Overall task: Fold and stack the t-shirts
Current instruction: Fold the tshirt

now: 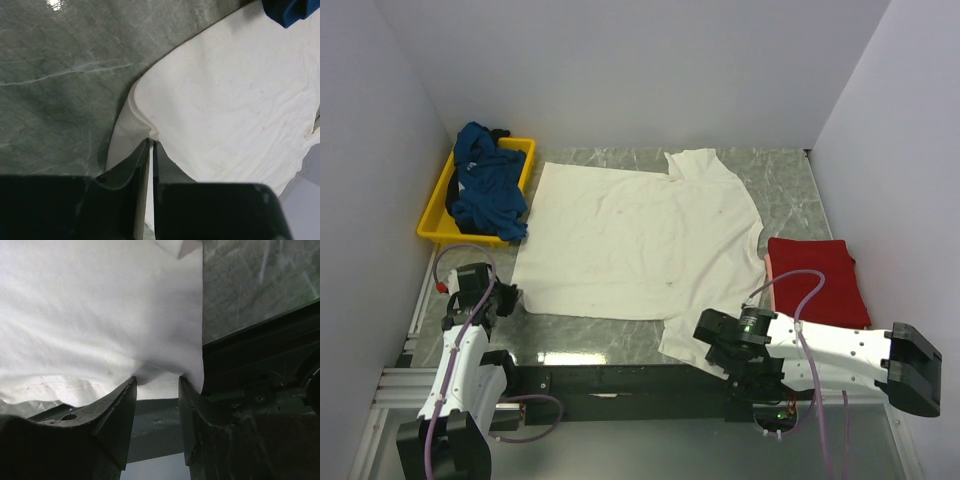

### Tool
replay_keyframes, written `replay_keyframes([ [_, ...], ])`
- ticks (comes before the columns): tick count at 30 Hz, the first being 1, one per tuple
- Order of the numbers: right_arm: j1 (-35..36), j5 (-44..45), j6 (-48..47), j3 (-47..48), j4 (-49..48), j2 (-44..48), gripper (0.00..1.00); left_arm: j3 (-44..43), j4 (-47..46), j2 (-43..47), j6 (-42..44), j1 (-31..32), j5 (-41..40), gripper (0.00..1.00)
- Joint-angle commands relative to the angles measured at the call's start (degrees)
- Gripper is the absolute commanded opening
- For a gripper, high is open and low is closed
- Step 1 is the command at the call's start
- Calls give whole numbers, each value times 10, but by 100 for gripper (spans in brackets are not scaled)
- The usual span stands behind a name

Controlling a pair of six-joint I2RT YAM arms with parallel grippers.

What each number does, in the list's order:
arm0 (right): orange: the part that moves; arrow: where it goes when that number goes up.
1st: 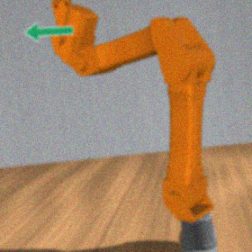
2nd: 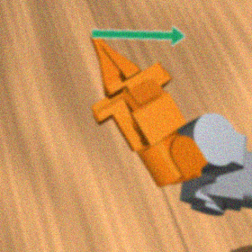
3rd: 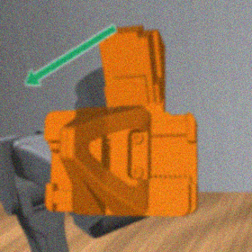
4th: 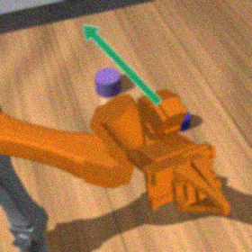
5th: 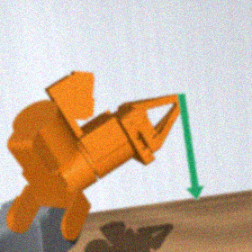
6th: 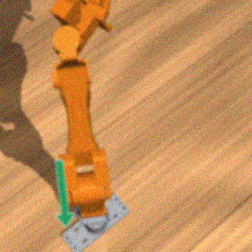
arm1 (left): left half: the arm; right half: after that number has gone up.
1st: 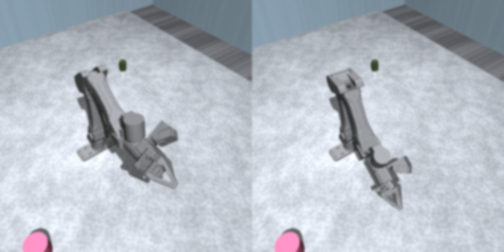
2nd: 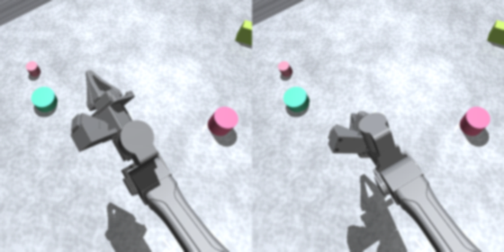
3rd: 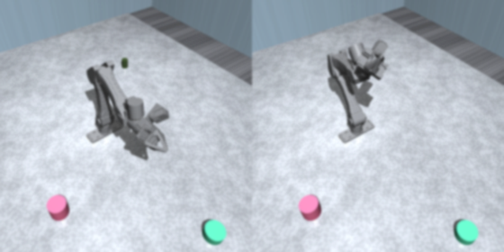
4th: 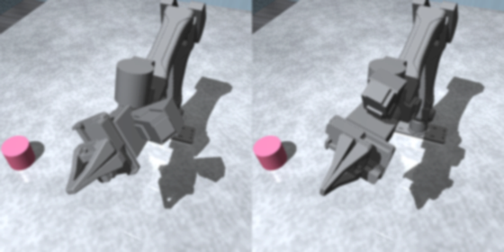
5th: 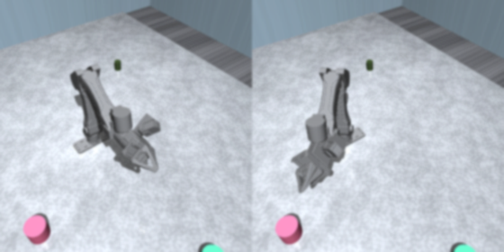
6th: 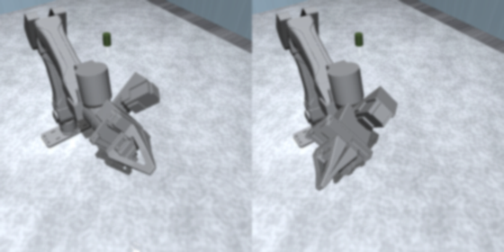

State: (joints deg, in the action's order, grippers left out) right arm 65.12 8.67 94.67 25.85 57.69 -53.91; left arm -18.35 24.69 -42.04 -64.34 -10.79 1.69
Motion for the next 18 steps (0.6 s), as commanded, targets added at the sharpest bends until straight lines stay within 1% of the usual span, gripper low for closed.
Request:
replay_keyframes([
  [1,-3,81,2,24,31,-19,46,-18,-13,0,11,1,6,13],
  [6,-24,143,-26,99,104,-19,47,-16,-16,1,11,0,7,13],
  [9,-32,160,-31,119,131,-23,53,-16,-16,-1,11,1,9,13],
  [11,-42,143,-55,118,123,-33,55,-16,-16,-1,11,1,7,13],
  [15,-43,108,-89,111,100,-61,56,-13,-17,1,9,0,10,13],
  [16,-47,97,-94,100,75,-72,56,-13,-18,1,8,0,10,13],
  [17,-56,67,-112,88,58,-76,56,-13,-17,2,9,1,11,13],
  [18,-62,50,-120,62,22,-81,56,-13,-16,2,10,1,10,13],
])
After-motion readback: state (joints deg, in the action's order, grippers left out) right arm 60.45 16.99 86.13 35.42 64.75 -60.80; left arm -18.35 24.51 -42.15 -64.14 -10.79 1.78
